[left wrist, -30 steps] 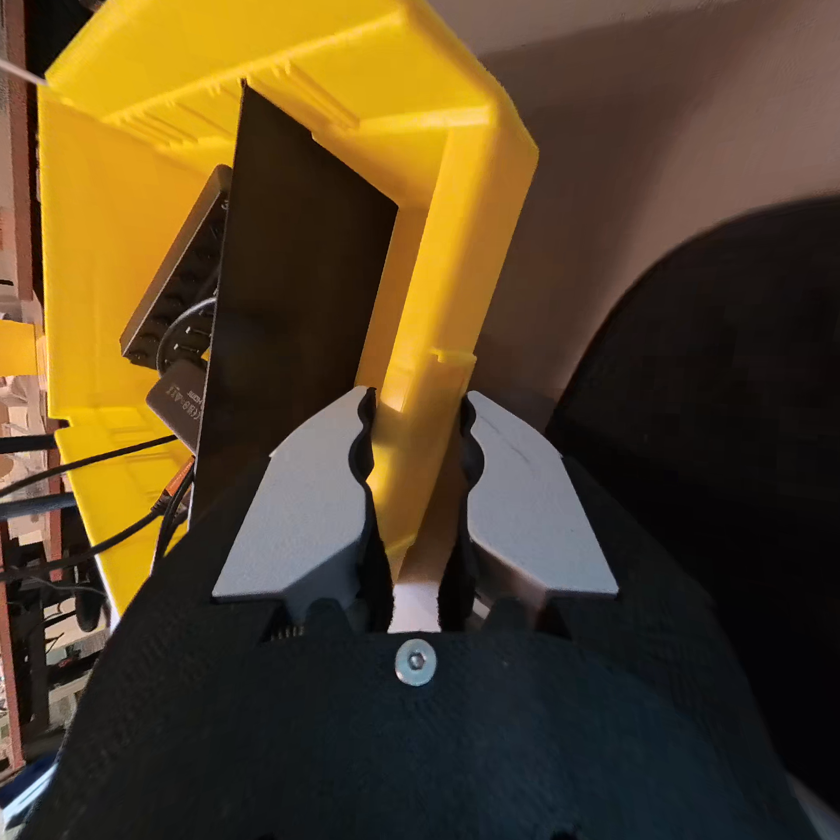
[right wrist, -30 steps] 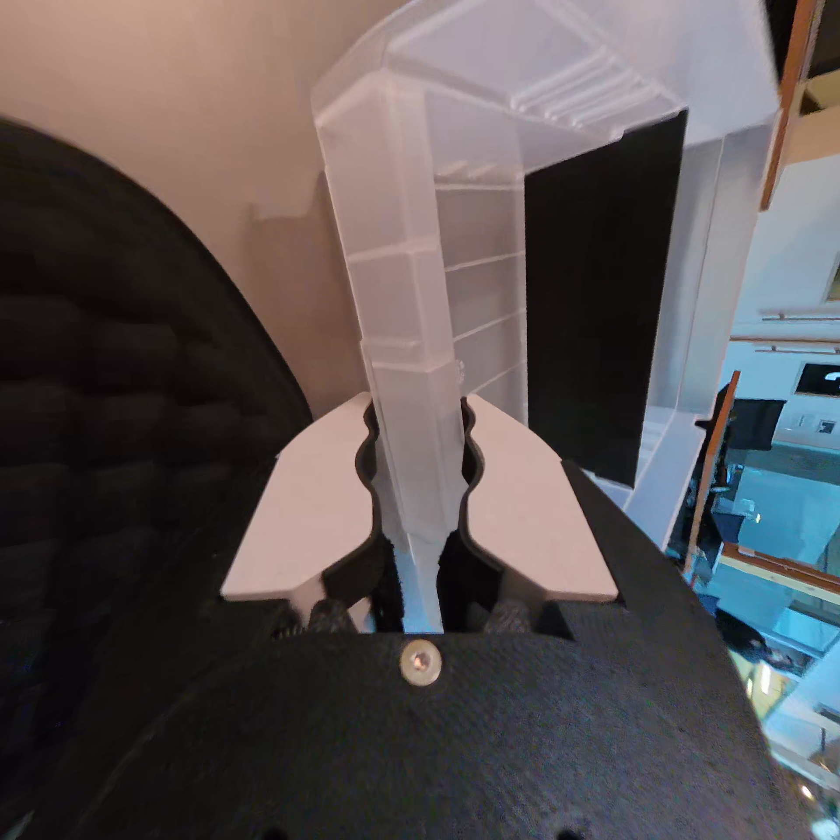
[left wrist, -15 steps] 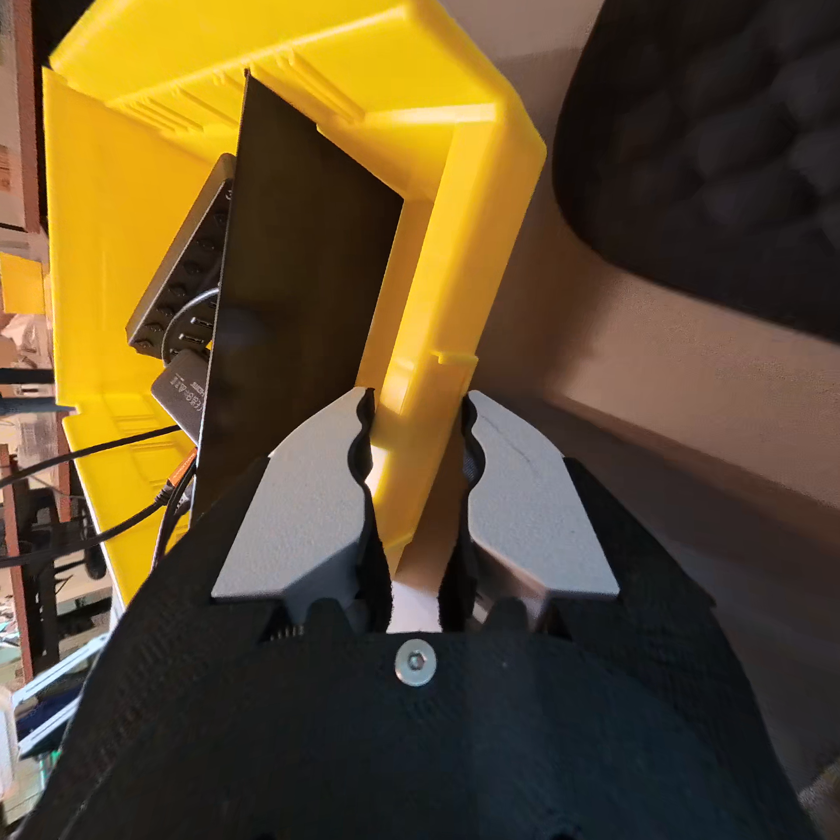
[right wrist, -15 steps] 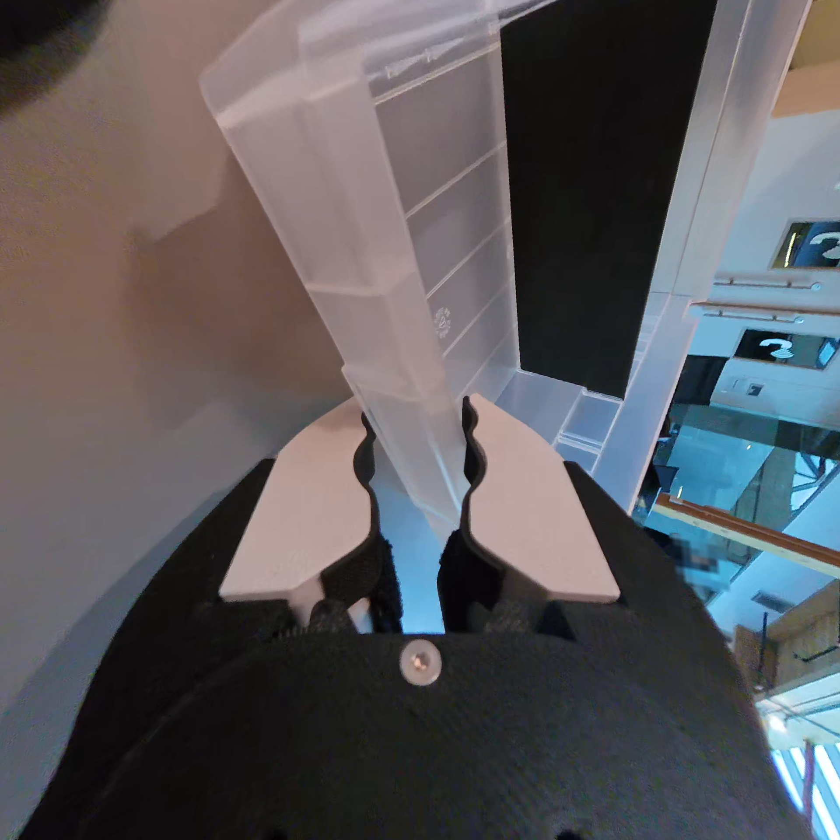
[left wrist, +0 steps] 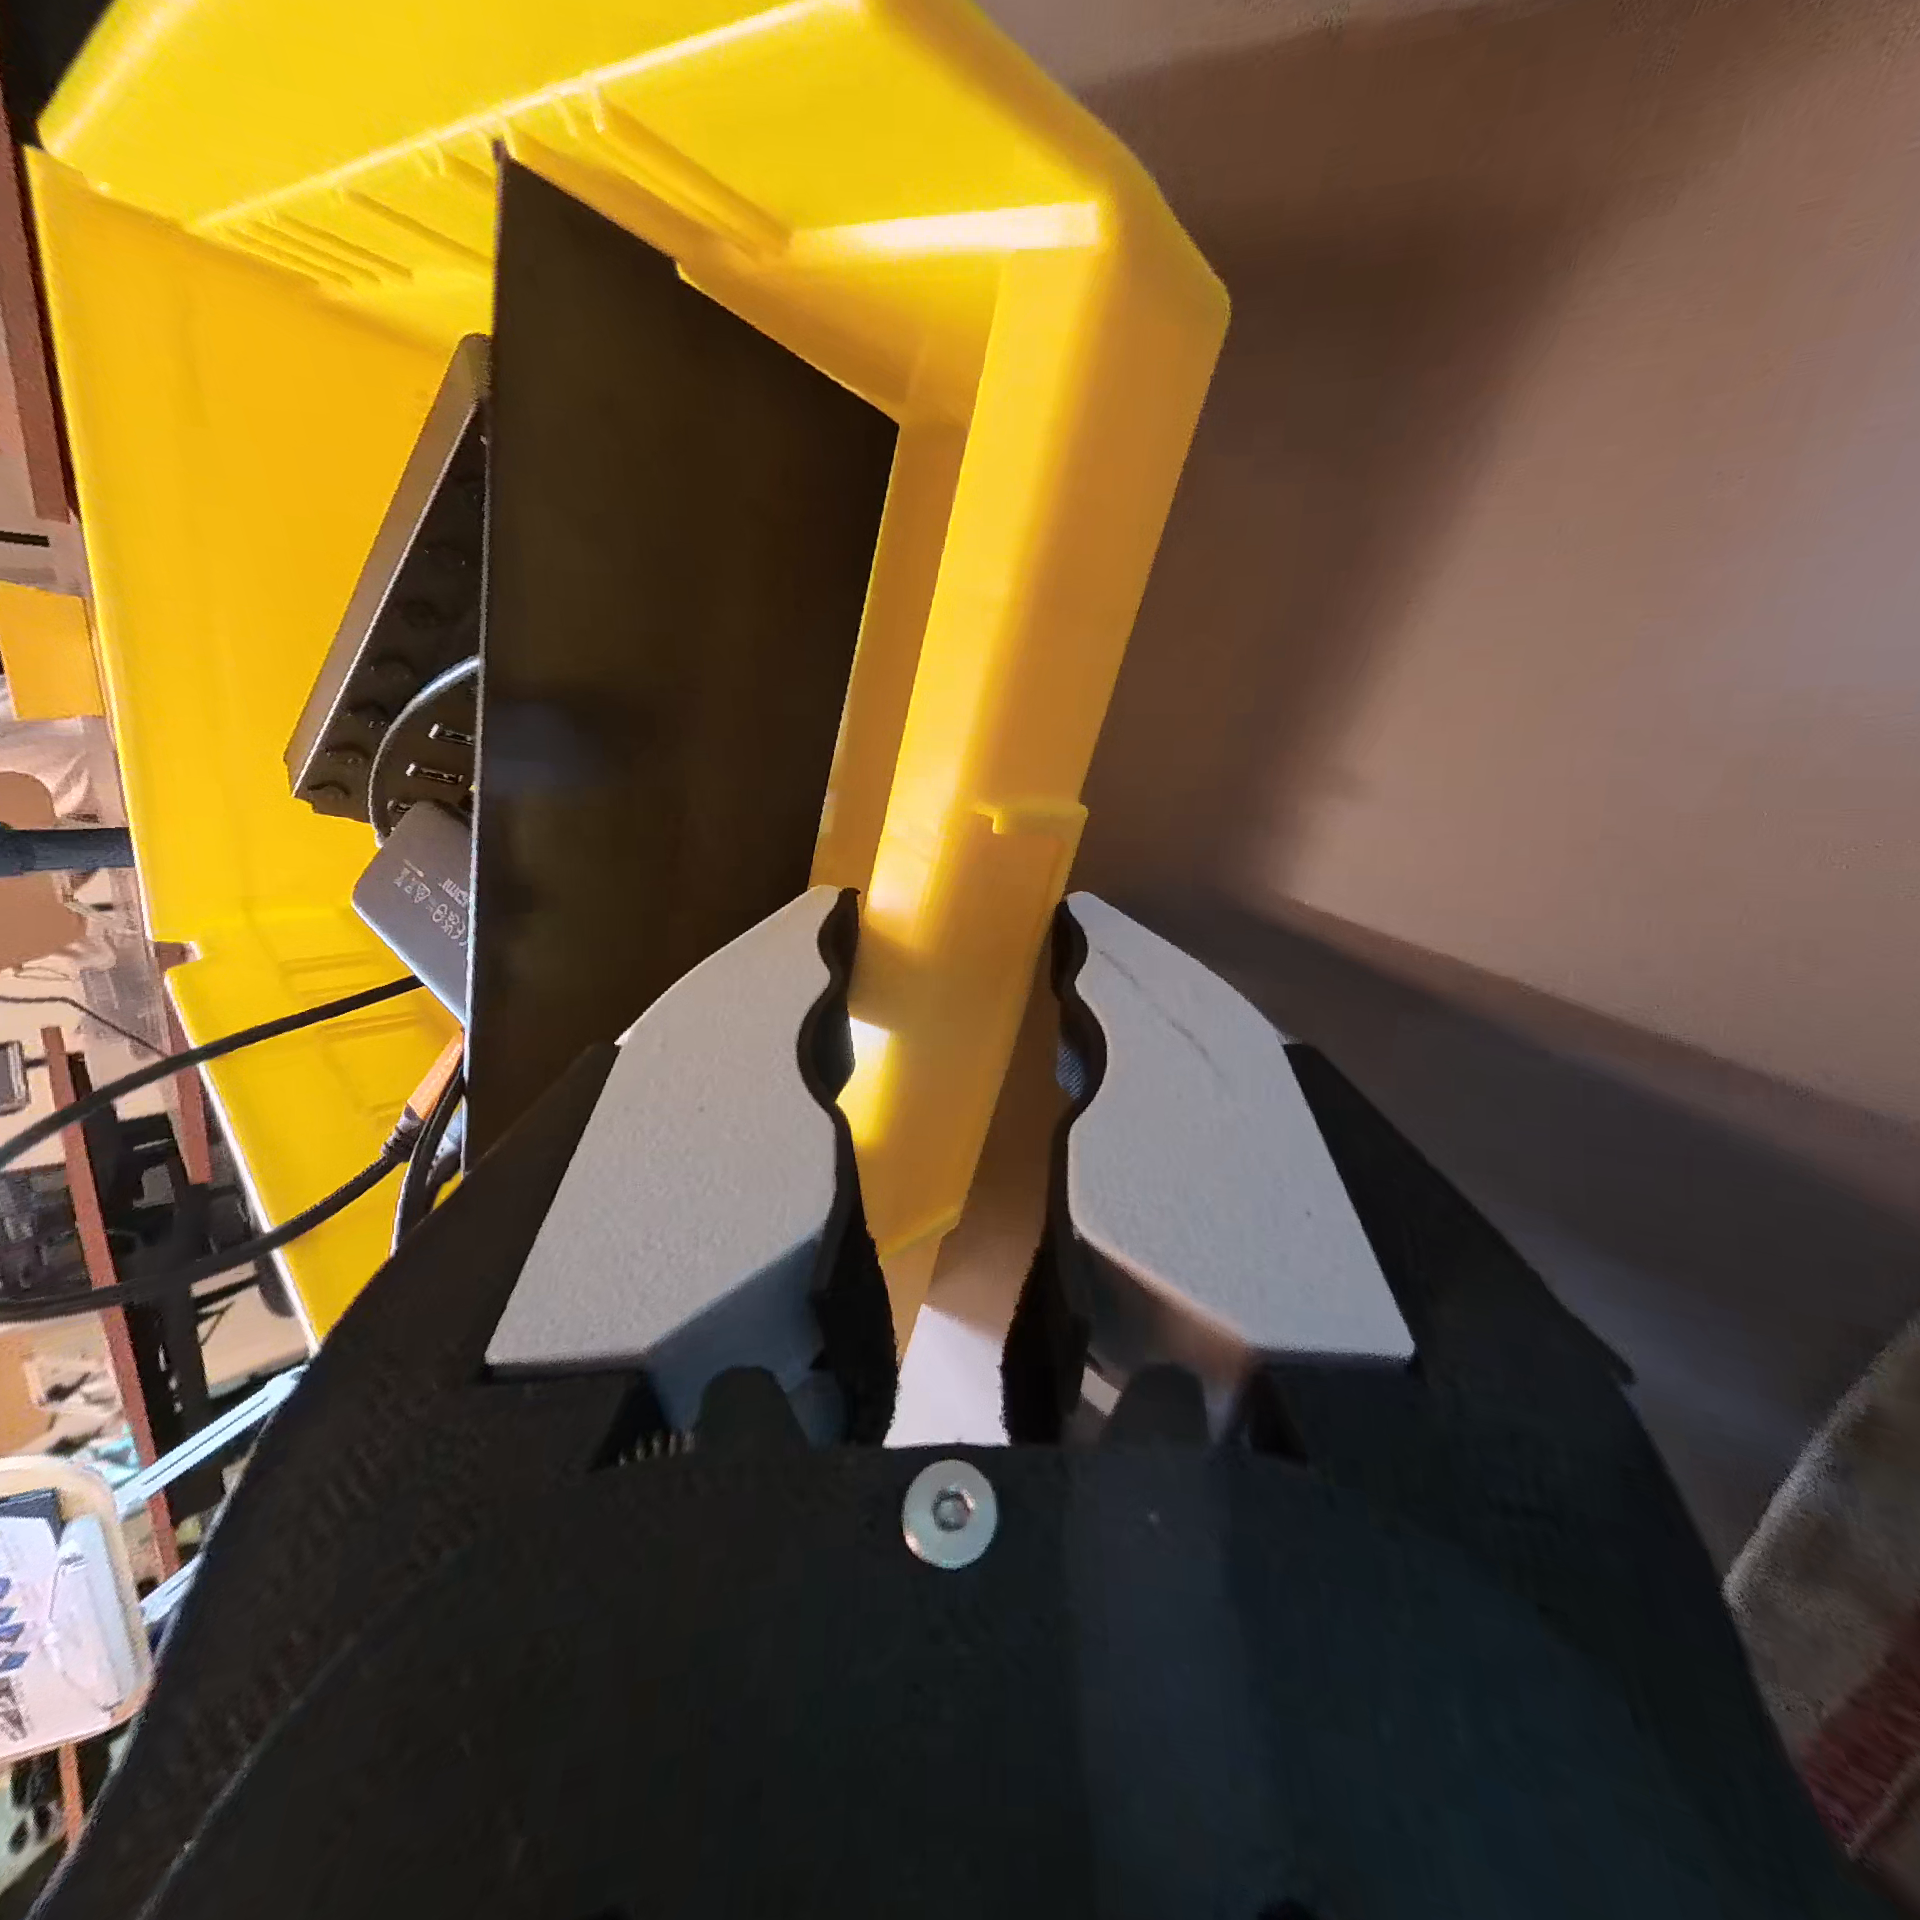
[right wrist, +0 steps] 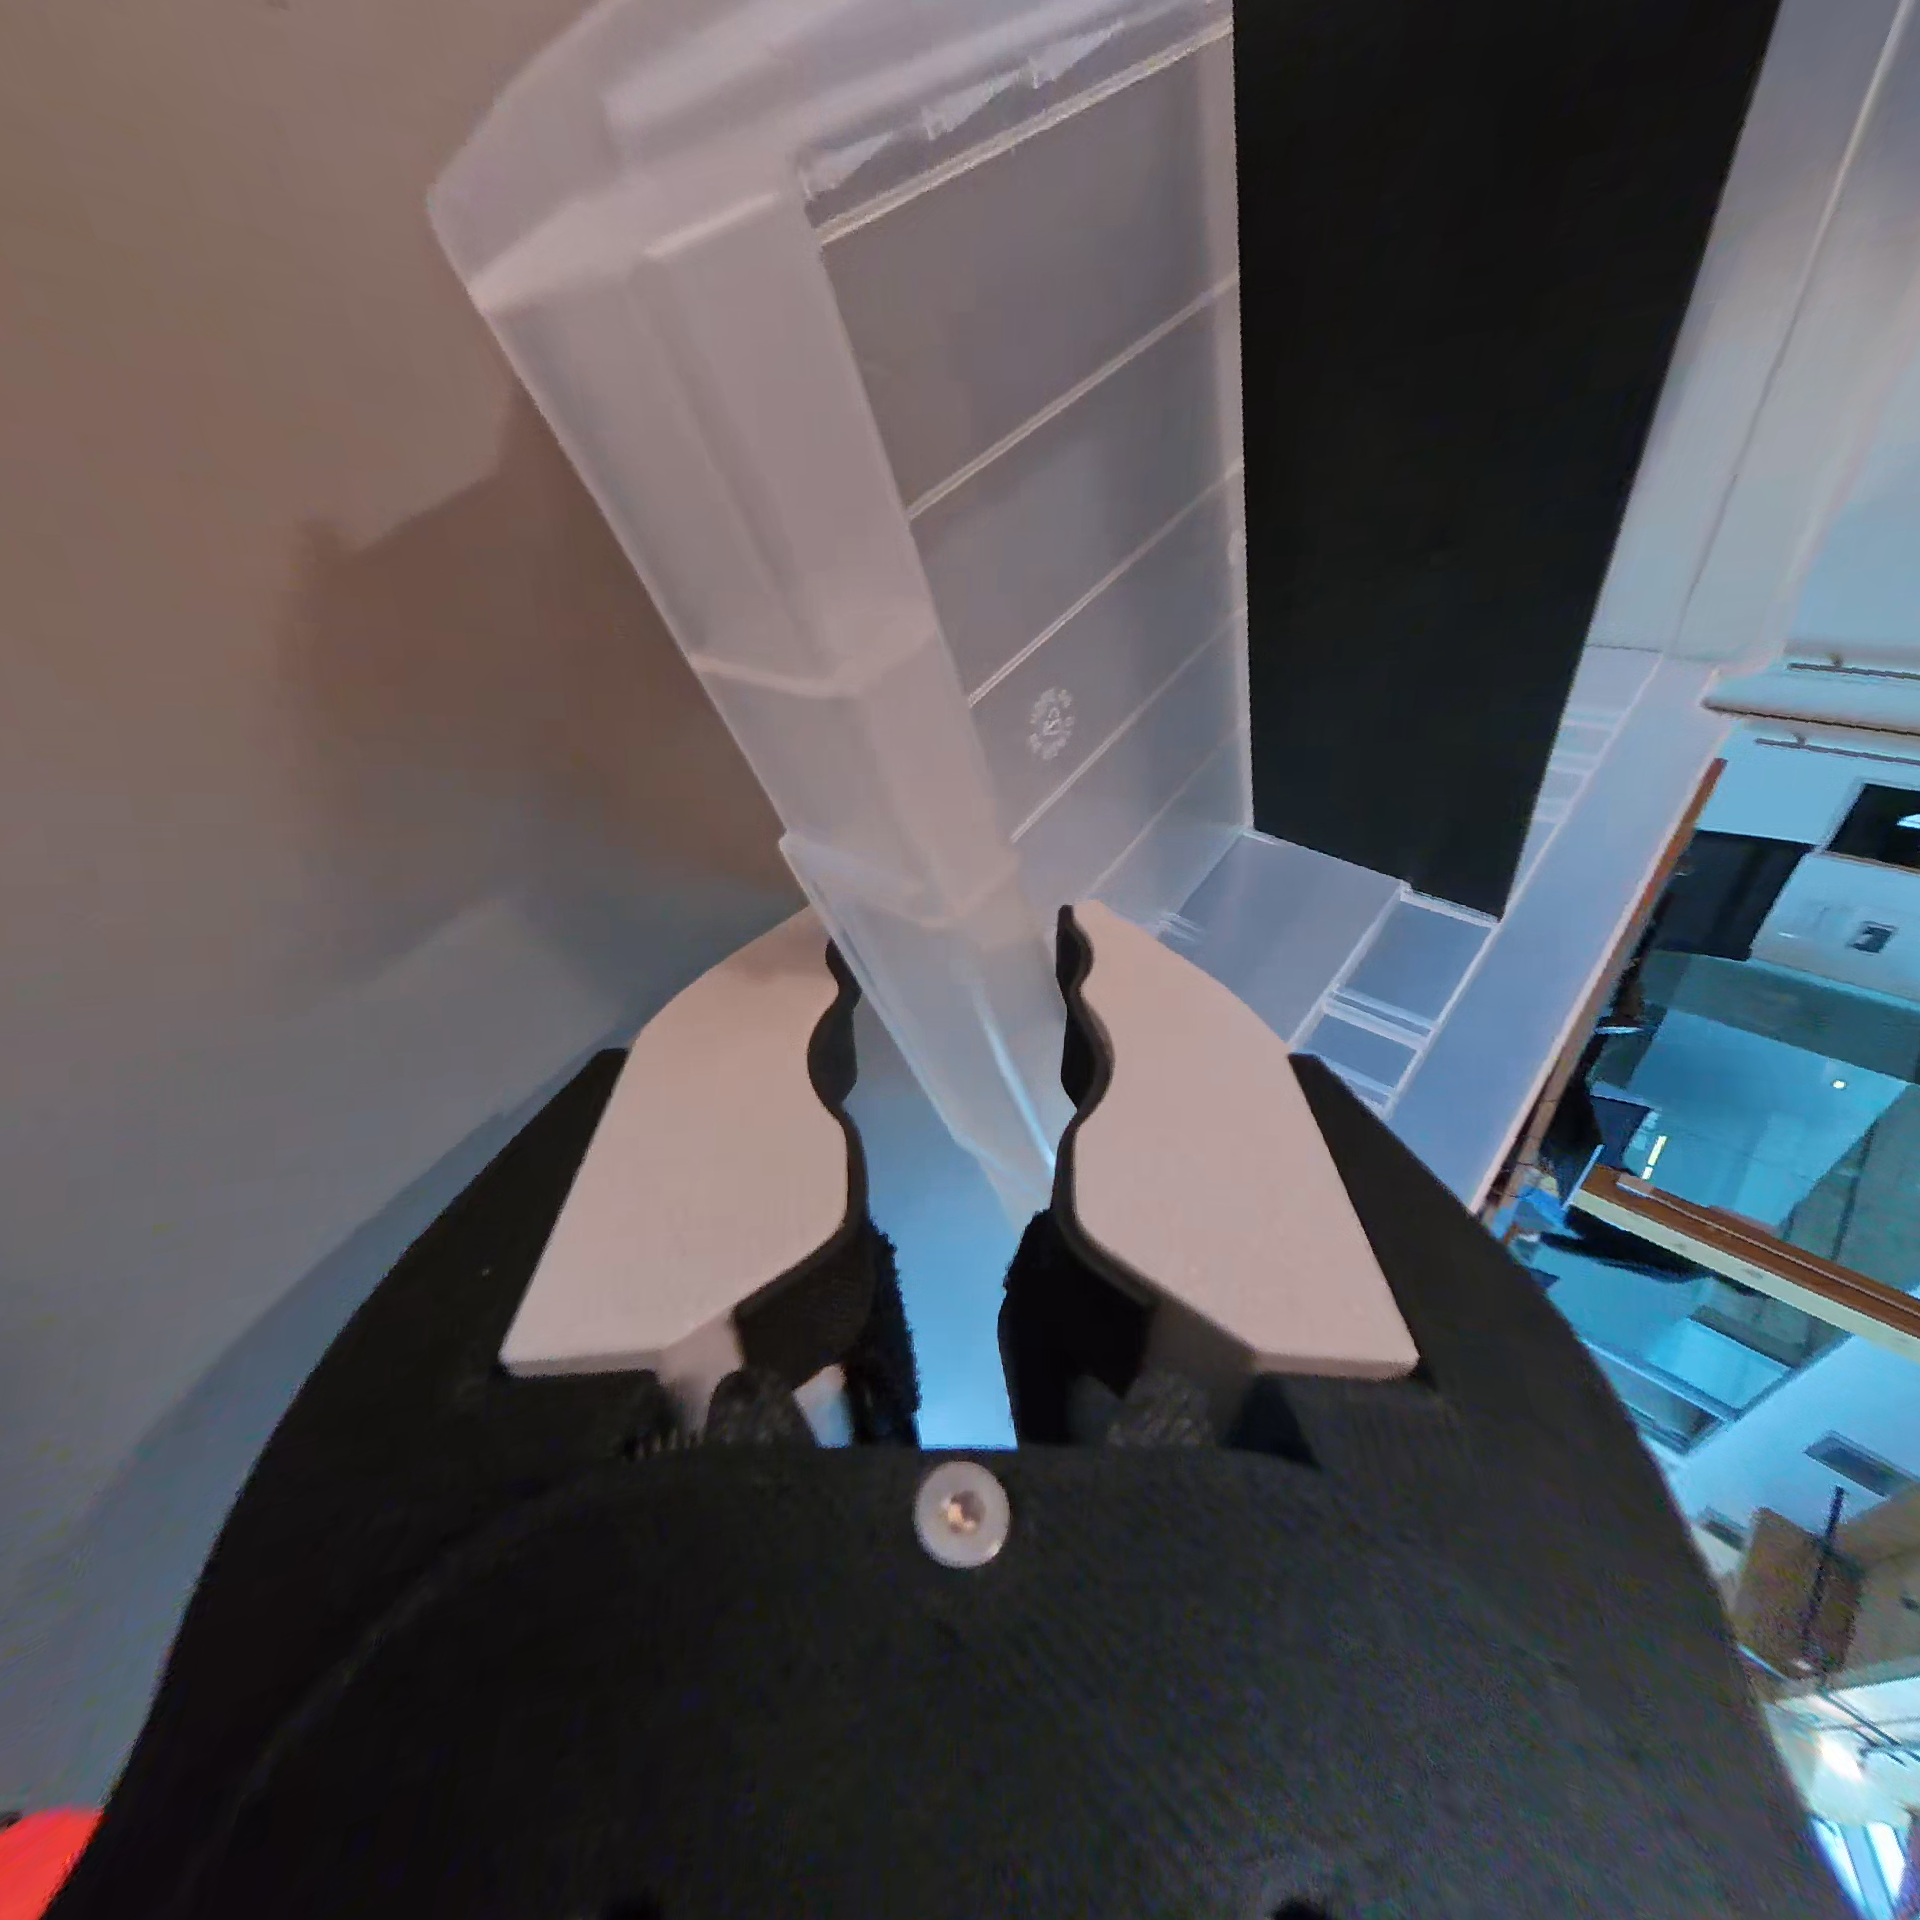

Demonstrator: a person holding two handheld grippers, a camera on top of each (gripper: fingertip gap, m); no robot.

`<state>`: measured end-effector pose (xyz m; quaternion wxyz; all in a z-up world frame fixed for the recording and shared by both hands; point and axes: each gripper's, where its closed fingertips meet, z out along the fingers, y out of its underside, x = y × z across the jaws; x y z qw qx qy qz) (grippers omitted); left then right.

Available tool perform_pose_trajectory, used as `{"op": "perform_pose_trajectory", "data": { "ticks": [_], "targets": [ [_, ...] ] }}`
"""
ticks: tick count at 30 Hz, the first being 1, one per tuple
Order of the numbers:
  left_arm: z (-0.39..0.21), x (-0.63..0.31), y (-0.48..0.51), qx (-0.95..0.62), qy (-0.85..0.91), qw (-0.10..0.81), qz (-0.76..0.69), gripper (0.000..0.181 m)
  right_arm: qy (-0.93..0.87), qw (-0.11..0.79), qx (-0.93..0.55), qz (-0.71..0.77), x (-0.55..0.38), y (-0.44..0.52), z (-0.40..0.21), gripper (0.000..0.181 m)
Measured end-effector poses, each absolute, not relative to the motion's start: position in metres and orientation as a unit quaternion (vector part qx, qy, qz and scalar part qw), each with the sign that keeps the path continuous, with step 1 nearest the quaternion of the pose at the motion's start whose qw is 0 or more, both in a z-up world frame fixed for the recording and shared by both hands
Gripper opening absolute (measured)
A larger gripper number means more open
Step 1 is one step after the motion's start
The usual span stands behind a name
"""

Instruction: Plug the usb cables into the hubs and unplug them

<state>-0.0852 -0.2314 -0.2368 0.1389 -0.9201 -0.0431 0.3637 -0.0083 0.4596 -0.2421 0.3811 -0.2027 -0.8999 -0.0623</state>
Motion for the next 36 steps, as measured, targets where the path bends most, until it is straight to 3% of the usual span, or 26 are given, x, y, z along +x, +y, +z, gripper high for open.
{"op": "perform_pose_trajectory", "data": {
  "ticks": [8,29,33,36],
  "targets": [
    [-0.237,-0.060,-0.244,-0.926,-0.023,0.145,0.348,0.035,-0.915,0.311,-0.247,-0.071,0.020,0.462,-0.246,0.037],
    [-0.238,-0.034,-0.249,-0.926,-0.052,0.155,0.341,0.038,-0.895,0.348,-0.278,-0.012,0.043,0.452,-0.246,0.039],
    [-0.226,-0.028,-0.226,-0.910,-0.080,0.257,0.315,0.061,-0.880,0.343,-0.314,0.100,0.044,0.435,-0.232,0.058],
    [-0.179,-0.026,-0.203,-0.850,-0.107,0.404,0.320,0.078,-0.829,0.365,-0.335,0.261,0.042,0.410,-0.193,0.095]
  ]
}}
